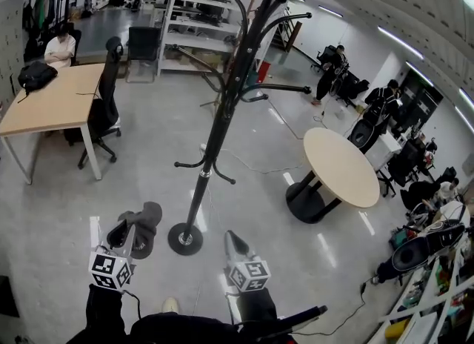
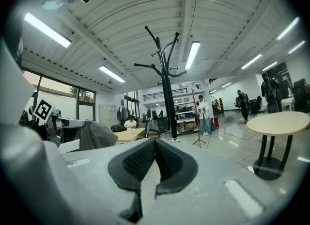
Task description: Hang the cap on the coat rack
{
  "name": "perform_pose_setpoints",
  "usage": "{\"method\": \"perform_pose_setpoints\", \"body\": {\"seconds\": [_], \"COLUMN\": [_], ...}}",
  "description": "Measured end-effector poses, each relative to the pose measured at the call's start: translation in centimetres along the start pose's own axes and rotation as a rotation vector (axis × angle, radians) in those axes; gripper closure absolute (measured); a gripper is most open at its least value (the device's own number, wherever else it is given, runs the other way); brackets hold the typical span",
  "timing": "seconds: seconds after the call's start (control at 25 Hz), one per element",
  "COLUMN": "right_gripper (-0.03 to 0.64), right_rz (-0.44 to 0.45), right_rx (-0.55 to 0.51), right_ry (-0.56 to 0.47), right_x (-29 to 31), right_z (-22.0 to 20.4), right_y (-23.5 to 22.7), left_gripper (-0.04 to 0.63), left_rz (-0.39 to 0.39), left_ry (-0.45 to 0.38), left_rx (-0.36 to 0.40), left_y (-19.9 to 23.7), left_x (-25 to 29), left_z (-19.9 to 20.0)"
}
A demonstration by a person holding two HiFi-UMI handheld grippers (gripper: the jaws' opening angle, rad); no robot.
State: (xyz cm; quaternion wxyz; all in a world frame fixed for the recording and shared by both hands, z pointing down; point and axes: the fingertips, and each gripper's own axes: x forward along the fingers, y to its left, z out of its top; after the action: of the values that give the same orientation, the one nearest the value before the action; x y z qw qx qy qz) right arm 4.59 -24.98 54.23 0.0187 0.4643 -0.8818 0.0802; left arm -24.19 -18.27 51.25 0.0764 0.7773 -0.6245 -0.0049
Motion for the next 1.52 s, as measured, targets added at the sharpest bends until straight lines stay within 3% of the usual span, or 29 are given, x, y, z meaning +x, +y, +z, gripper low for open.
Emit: {"method": "perform_pose_setpoints", "body": {"seconds": [0.6,1.52], "right_gripper": [0.615,0.615], "right_rz": [-0.118,-0.151], "right_rx": [0.037,0.038], "right_ry": [-0.016,-0.028], "right_x": [0.2,7.3], "right_z": [-0.9,1.3], "right_y": [-2.0,-9.0], "left_gripper": [0.517,0.515], "left_rz": [-0.103,-0.115], "left_ry": [-0.018,-0.086], "left_rx": [0.015,0.037], "left_y": [0.6,2.2], "left_x": [4.6,15.8], "left_z": [1.7,6.0]}}
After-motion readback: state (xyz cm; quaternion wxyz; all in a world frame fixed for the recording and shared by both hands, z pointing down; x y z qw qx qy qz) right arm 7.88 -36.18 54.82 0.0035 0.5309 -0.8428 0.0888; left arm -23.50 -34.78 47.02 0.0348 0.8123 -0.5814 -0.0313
